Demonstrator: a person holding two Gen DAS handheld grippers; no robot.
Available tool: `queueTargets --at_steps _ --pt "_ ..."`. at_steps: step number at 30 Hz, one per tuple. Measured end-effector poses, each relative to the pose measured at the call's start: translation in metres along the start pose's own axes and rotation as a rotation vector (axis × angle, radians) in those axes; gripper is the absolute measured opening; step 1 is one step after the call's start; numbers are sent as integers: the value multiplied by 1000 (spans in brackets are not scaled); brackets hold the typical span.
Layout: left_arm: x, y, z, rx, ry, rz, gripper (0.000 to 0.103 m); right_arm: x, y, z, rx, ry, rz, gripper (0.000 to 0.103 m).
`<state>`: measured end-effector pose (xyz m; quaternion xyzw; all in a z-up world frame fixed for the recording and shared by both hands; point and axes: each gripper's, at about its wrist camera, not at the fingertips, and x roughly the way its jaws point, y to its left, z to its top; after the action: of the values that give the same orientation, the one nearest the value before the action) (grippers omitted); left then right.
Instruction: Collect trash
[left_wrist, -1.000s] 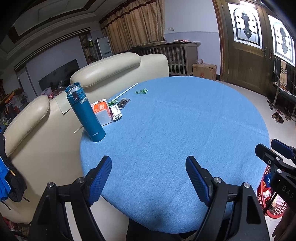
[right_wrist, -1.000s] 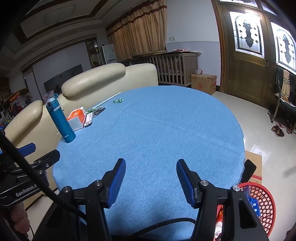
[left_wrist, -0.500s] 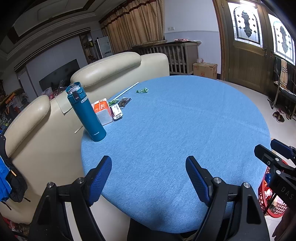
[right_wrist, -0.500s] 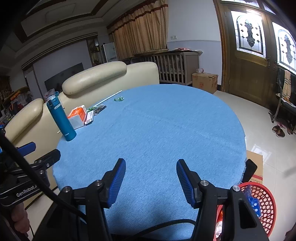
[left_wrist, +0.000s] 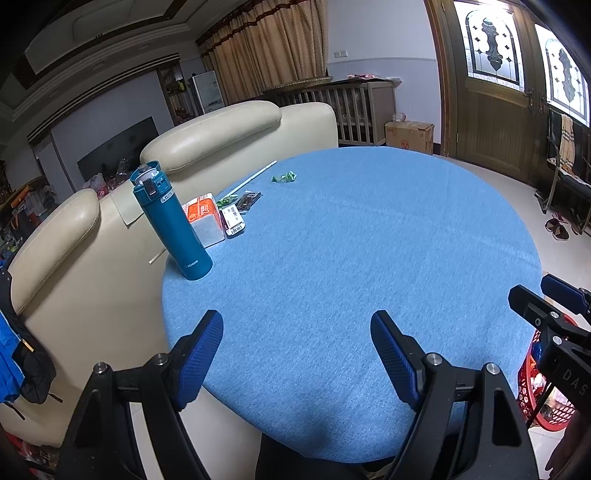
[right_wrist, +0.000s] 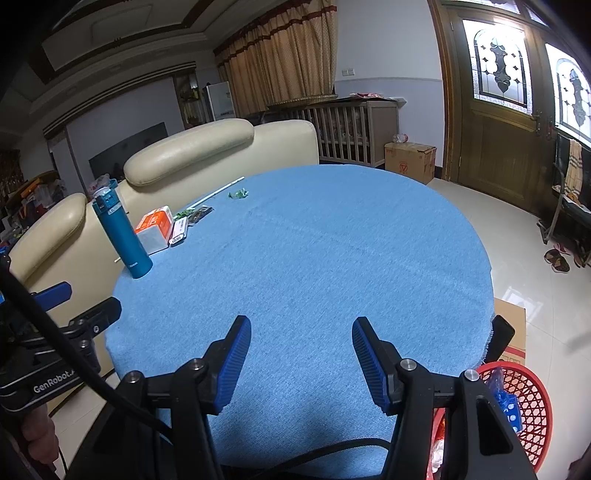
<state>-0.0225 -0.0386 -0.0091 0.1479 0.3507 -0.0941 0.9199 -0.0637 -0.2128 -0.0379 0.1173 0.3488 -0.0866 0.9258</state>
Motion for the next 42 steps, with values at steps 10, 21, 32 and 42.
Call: queueTargets --at_steps 10,21,32,42 --pt "4 1 -3 0 13 -2 82 3 0 -3 5 11 -4 61" --pt "8 2 -7 -3 29 -1 82 7 -1 -6 6 26 -4 61" --pt "10 0 -8 10 32 -22 82 8 -1 -7 10 33 -4 61" --pt "15 2 -10 -1 44 -44 82 10 -3 -8 16 36 -14 61"
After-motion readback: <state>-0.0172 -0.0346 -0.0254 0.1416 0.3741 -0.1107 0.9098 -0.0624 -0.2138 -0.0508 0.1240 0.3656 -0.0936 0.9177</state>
